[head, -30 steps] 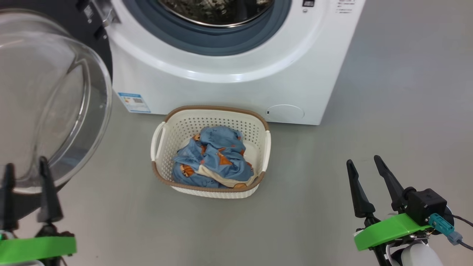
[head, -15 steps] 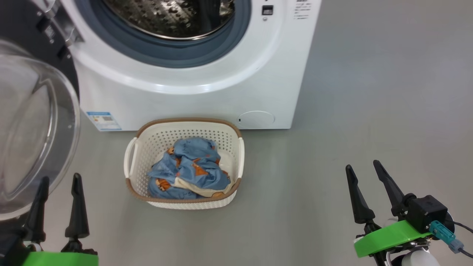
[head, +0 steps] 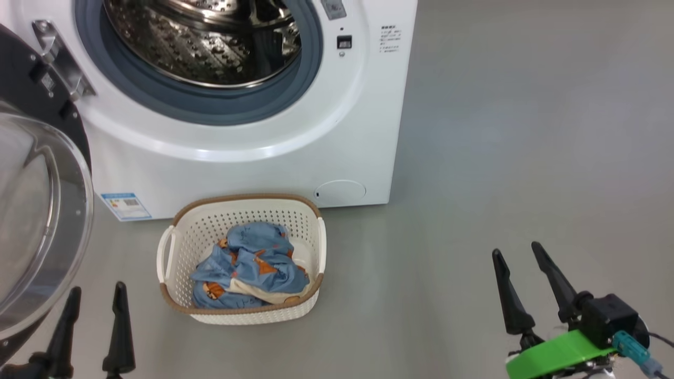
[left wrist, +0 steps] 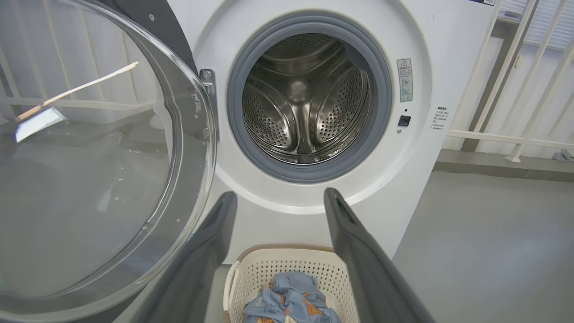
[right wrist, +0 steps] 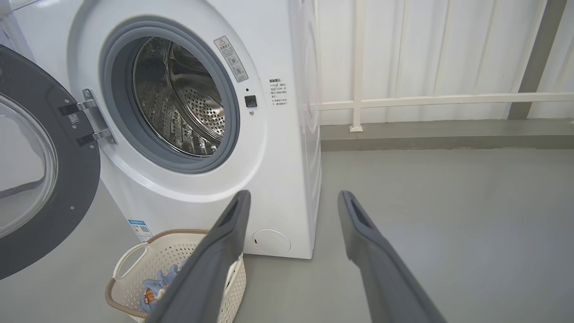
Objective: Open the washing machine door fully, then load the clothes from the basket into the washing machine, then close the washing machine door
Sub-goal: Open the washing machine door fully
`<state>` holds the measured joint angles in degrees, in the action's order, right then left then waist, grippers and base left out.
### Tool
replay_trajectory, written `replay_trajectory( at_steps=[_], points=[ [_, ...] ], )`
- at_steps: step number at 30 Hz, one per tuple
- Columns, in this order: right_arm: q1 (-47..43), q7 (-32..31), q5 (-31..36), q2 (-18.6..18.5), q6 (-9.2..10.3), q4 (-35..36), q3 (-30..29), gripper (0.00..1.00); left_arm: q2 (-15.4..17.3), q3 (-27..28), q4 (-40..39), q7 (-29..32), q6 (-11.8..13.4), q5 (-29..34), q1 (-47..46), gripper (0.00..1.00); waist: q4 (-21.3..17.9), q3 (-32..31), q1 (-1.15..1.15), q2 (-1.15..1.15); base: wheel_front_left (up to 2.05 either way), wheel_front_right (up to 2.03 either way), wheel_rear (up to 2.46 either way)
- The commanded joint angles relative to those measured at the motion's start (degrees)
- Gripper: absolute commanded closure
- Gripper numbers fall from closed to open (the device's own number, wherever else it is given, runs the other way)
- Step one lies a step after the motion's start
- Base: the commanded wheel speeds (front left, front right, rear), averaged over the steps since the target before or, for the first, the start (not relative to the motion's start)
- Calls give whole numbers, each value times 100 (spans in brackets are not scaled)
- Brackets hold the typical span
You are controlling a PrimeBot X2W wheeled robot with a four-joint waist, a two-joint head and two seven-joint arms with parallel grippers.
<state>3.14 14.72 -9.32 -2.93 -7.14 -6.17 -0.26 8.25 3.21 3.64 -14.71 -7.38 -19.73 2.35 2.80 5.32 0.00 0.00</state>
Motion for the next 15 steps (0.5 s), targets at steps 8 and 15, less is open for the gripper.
replay_trajectory(
  at_steps=[8, 15],
  points=[
    [-202, 28, 108, 5, -35, 187, 159, 0, -3, 262, -7, -29, -11, 366, 104, 0, -65, -238, 0, 0, 0, 0, 0],
    [-222, 28, 108, 5, -35, 220, 152, 0, -39, 247, 99, -29, -11, 424, 98, 0, -10, -230, 0, 0, 0, 0, 0]
  ],
)
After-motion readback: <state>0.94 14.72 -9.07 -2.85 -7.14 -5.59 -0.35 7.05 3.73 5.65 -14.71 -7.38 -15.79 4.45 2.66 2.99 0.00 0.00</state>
